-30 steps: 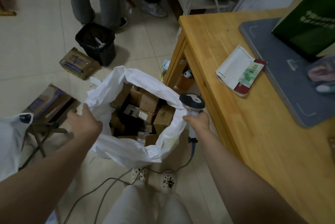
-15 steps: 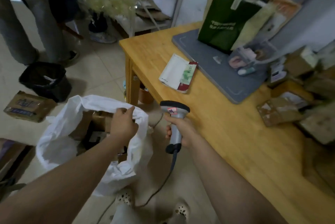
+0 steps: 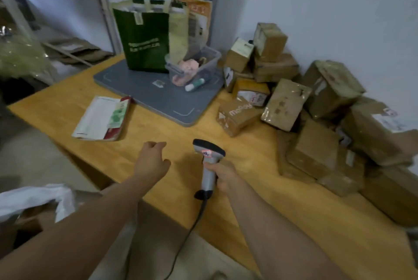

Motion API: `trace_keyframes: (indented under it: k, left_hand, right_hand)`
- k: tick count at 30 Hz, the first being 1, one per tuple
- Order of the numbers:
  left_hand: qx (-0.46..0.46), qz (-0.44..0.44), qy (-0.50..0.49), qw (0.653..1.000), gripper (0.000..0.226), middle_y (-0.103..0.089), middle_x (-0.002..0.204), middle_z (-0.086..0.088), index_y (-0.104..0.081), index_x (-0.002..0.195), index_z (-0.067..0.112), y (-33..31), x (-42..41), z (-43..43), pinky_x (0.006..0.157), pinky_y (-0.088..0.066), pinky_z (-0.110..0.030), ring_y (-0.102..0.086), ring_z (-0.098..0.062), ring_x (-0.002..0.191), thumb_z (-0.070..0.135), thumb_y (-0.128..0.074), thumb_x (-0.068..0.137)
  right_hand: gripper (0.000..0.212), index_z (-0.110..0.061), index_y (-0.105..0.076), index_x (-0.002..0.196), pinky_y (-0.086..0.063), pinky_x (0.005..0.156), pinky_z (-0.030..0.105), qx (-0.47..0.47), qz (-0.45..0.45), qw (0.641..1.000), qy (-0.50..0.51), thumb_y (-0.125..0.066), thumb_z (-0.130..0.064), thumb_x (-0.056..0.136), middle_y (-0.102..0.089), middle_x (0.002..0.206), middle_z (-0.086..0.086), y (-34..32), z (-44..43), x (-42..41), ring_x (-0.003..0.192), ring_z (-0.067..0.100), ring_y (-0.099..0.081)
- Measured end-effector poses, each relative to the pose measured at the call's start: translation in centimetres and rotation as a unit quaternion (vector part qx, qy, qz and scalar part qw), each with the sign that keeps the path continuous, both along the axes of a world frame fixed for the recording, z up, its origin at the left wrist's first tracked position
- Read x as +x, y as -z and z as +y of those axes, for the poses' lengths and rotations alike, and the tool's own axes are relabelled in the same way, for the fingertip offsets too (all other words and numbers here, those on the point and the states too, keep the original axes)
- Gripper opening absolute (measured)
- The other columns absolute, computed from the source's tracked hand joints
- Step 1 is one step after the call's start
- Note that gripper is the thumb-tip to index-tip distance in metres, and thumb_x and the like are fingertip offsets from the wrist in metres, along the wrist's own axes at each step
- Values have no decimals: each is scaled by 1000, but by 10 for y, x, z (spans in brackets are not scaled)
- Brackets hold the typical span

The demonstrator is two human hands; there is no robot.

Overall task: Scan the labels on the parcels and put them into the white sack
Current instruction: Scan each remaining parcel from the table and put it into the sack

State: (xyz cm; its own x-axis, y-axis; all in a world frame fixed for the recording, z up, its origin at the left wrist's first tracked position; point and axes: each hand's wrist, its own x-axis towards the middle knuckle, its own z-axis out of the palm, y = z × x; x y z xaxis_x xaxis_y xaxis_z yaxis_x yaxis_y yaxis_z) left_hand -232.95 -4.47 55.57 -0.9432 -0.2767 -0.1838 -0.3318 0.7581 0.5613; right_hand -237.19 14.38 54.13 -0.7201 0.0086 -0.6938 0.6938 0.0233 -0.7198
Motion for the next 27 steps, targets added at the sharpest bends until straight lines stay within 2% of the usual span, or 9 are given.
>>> trace_keyframes:
  k: [3, 6, 8, 10, 14, 18, 21, 24, 27]
  left_hand:
    - [-16, 2, 12, 1000, 59, -32, 146, -11, -39, 145, 16, -6, -27, 50, 95, -44, -35, -49, -28, 120, 15, -60, 90]
    - [-30, 15, 20, 999, 58, -33, 146, -11, -39, 145, 15, -9, -49, 98, 93, -45, -35, -49, -28, 120, 15, -58, 91]
    - [-28, 19, 34, 999, 55, -34, 146, -11, -38, 145, 14, -9, -61, 132, 92, -44, -35, -47, -28, 123, 14, -56, 93]
    - [-13, 21, 63, 998, 52, -36, 144, -12, -40, 145, 14, -13, -74, 170, 96, -42, -37, -45, -28, 125, 18, -54, 95]
    - [6, 66, 154, 986, 49, -49, 133, -18, -48, 139, 8, -26, -103, 254, 99, -37, -34, -48, -32, 119, 24, -57, 94]
    - [30, 94, 255, 962, 49, -48, 132, -17, -50, 137, 11, -38, -125, 332, 100, -37, -34, -46, -32, 123, 29, -59, 93]
    - [-14, 71, 330, 941, 60, -36, 146, -14, -40, 145, 18, -35, -131, 379, 109, -29, -38, -33, -34, 133, 44, -54, 93]
    - [-81, 38, 385, 919, 76, -19, 157, -9, -23, 151, 30, -33, -138, 422, 116, -11, -55, -11, -31, 145, 66, -45, 88]
    - [-133, -4, 391, 911, 92, -3, 161, -2, -5, 151, 43, -32, -150, 451, 109, -1, -68, 3, -34, 146, 84, -39, 76]
  right_hand:
    - [40, 4, -55, 122, -50, 77, 32, 148, 22, 985, -81, -66, -20, 92, -62, 111, 16, 13, 31, -15, 99, 29, -61]
    - [26, -2, -65, 105, -45, 61, 29, 203, 43, 966, -158, -61, -25, 94, -60, 89, 10, 11, 68, -24, 78, 23, -58]
    - [25, -3, -68, 100, -48, 68, 28, 224, 90, 958, -156, -63, -27, 92, -67, 95, 11, 4, 104, -27, 86, 25, -64]
    - [25, -7, -71, 108, -45, 83, 24, 248, 173, 950, -76, -62, -21, 90, -70, 110, 8, -8, 146, -29, 104, 23, -63]
    - [12, -19, -72, 94, -46, 79, 15, 231, 301, 911, 159, -61, -17, 89, -70, 96, -2, -39, 222, -31, 93, 14, -63]
    - [11, -26, -66, 93, -41, 74, 11, 244, 337, 854, 312, -57, -20, 92, -65, 98, -4, -58, 290, -32, 83, -3, -56]
    - [11, -24, -67, 95, -40, 74, 5, 294, 323, 804, 405, -57, -21, 91, -59, 106, -2, -64, 348, -18, 84, -9, -52]
    - [20, -21, -68, 107, -42, 98, 27, 398, 256, 751, 461, -58, -23, 90, -50, 125, 2, -67, 419, -3, 108, 8, -51]
    - [39, -34, -56, 131, -26, 112, 47, 486, 145, 761, 405, -58, -36, 92, -36, 146, 3, -65, 482, 3, 136, 27, -33]
